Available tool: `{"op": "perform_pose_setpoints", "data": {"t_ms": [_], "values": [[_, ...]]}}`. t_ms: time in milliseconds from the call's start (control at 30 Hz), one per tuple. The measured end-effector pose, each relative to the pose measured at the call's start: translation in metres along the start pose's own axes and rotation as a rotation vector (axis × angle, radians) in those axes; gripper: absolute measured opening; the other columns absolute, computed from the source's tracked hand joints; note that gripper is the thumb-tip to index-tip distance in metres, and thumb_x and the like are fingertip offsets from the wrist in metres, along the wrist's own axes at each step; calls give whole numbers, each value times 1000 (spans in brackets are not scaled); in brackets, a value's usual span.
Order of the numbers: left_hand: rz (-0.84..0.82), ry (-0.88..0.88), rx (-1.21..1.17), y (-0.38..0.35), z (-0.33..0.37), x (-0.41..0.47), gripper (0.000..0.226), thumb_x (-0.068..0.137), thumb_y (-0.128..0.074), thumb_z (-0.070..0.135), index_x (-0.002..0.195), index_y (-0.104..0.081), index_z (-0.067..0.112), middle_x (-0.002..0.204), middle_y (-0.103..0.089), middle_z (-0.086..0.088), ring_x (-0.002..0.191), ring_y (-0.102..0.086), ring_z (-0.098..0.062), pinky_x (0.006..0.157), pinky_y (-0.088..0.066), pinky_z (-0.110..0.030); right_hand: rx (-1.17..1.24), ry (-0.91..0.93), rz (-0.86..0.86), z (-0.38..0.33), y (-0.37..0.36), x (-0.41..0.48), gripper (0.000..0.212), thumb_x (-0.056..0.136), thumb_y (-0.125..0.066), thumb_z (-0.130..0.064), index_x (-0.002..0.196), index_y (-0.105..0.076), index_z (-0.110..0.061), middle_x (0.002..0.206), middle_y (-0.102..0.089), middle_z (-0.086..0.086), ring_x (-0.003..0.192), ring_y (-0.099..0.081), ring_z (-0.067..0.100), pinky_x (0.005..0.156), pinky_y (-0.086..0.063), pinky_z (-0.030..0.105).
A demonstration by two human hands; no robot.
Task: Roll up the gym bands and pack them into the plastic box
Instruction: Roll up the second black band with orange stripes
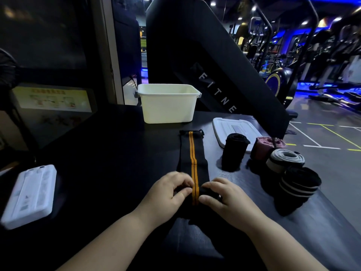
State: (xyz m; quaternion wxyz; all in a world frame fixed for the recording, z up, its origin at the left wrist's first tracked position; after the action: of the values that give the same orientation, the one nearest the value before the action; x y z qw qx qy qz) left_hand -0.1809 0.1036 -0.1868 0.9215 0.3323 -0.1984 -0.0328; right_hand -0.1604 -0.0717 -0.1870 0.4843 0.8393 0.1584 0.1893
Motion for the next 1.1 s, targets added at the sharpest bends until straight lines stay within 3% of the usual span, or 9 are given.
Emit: {"op": "perform_pose_setpoints", "data": {"t_ms": [100, 233, 333, 433, 567, 667, 900, 1100], "values": [[-42, 64, -37, 5, -1, 1, 14, 86, -71, 30, 98, -68, 37, 98, -62, 19, 99, -54, 9, 80, -40, -5, 16, -22, -20, 1, -1, 4, 38, 90, -56, -53, 122, -62, -33, 106, -53, -17, 96, -50, -2, 77, -34, 6], [-127, 110, 53, 5, -6, 1, 39, 75, -81, 37, 110, -65, 41, 107, -57, 24, 104, -45, 18, 80, -32, 5, 6, -46, -20, 3, -3, 6, 41, 92, -51, -54, 125, -59, -32, 112, -54, -16, 108, -51, 3, 85, -37, 18], [-115, 123, 63, 4, -6, 3, 37, 78, -78, 37, 112, -65, 40, 108, -57, 25, 101, -45, 20, 80, -30, 6, 49, -24, 19, 4, -5, 2, 37, 91, -53, -55, 125, -52, -39, 117, -54, -21, 110, -50, 0, 89, -39, 20], [-116, 139, 42, 4, -9, 7, 28, 81, -75, 36, 108, -67, 40, 104, -62, 20, 98, -53, 11, 79, -37, 0, 92, 1, 33, 5, -4, -3, 39, 85, -65, -51, 119, -49, -43, 111, -54, -24, 102, -49, -7, 83, -39, 16], [-139, 173, 19, 3, -12, 12, 18, 84, -72, 37, 102, -69, 40, 102, -65, 17, 94, -58, 4, 75, -41, -3, 85, 0, 61, 9, -3, -3, 49, 75, -77, -43, 115, -50, -47, 107, -55, -24, 100, -51, -5, 84, -44, 17], [-141, 192, -64, 3, -12, 12, 14, 88, -69, 32, 102, -70, 34, 96, -69, 14, 88, -61, 7, 74, -43, -4, 79, 5, 83, 8, -3, -3, 41, 80, -72, -45, 116, -52, -47, 108, -57, -22, 101, -51, -6, 83, -40, 11], [-111, 228, -118, 0, -15, 10, 2, 90, -63, 41, 91, -62, 42, 88, -69, 10, 80, -66, -2, 73, -55, -24, 52, -27, 58, 7, -1, -2, 36, 90, -58, -51, 124, -57, -39, 106, -54, -23, 101, -50, -4, 84, -37, 10], [10, 16, -41, 1, -6, 9, 18, 89, -67, 32, 100, -66, 46, 117, -52, 34, 114, -46, 11, 88, -35, -3, 29, -55, 44, 5, 1, 0, 37, 93, -53, -51, 126, -55, -37, 116, -57, -16, 109, -51, 1, 91, -39, 16]]}}
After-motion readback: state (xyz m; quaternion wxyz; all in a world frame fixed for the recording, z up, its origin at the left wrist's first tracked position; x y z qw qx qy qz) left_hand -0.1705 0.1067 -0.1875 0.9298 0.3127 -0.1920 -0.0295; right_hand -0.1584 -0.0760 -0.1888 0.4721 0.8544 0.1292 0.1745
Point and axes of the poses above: each hand's wrist, its own x-axis towards the middle knuckle, its own y-axis out of the back of the hand, z = x × y, the point moved 5 cm from there along x, towards the middle knuckle
